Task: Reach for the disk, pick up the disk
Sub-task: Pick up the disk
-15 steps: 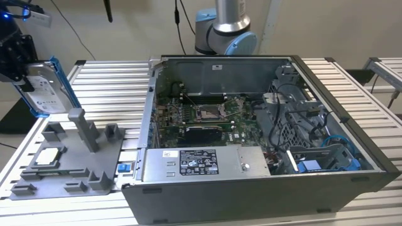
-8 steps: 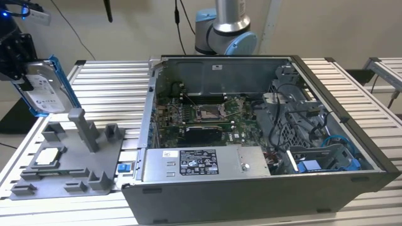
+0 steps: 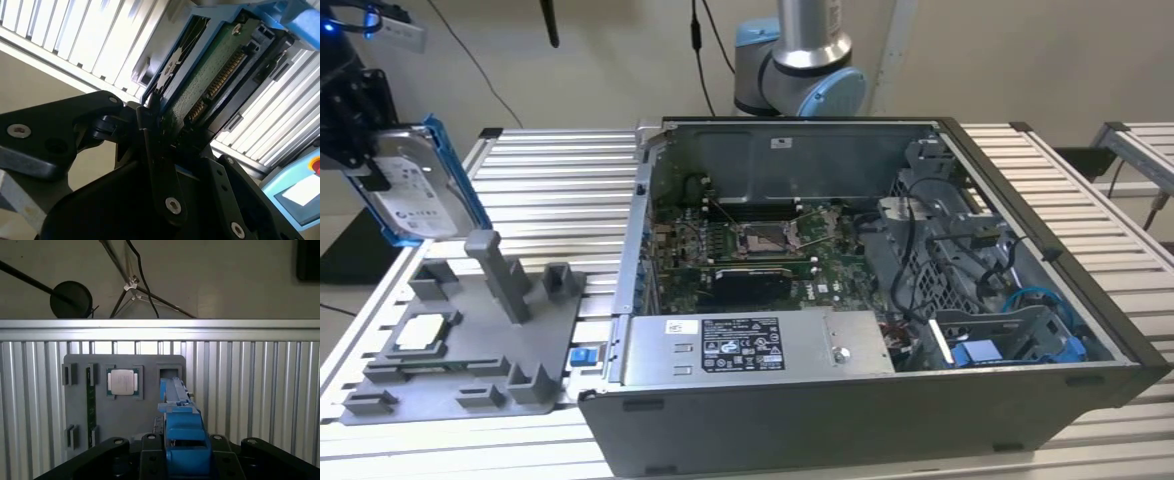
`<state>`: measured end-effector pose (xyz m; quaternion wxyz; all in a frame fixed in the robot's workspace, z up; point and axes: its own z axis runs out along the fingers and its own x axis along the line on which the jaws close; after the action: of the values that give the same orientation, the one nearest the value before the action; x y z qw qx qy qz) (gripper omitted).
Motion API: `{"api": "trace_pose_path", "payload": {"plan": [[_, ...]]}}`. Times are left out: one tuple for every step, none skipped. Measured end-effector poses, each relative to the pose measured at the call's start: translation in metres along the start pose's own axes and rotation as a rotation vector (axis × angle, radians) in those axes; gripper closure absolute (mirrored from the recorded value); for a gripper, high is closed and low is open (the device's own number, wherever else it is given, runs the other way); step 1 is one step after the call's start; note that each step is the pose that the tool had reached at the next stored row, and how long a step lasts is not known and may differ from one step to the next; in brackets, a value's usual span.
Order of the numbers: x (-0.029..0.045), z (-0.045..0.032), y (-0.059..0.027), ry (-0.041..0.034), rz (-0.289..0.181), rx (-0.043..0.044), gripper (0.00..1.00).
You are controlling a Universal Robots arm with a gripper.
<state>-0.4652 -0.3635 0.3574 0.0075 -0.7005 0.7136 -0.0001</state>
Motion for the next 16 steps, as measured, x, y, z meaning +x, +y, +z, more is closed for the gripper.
{"api": "trace_pose_path", "payload": {"plan": [[0.0,-0.0002,0.0,-0.0003,0.0,0.0001,1.0],[0.0,-0.0005,0.0,-0.0004,0.0,0.0,1.0],[0.0,-0.0007,-0.0001,-0.0004,0.0,0.0,1.0],[0.0,-0.0009,-0.0001,-0.0004,0.0,0.0,1.0],[0.0,-0.0011,-0.0001,-0.0004,0.0,-0.0001,1.0],[0.0,-0.0013,-0.0001,-0.0004,0.0,0.0,1.0],[0.0,-0.0017,0.0,-0.0006,0.0,-0.0002,1.0],[0.0,-0.0021,0.0,-0.001,0.0,-0.0002,1.0],[0.0,-0.0024,0.0,-0.0016,0.0,-0.0001,1.0],[0.0,-0.0027,-0.0001,-0.0022,0.0,0.0,1.0],[0.0,-0.0031,-0.0001,-0.0027,0.0,-0.0001,1.0],[0.0,-0.0035,-0.0001,-0.0033,0.0,-0.0001,1.0],[0.0,-0.0038,-0.0001,-0.0039,0.0,-0.0001,1.0],[0.0,-0.0042,-0.0001,-0.0045,0.0,-0.0001,1.0],[0.0,-0.0046,-0.0001,-0.0051,0.0,-0.0001,1.0],[0.0,-0.0052,-0.0001,-0.0059,0.0,-0.0002,1.0]]}}
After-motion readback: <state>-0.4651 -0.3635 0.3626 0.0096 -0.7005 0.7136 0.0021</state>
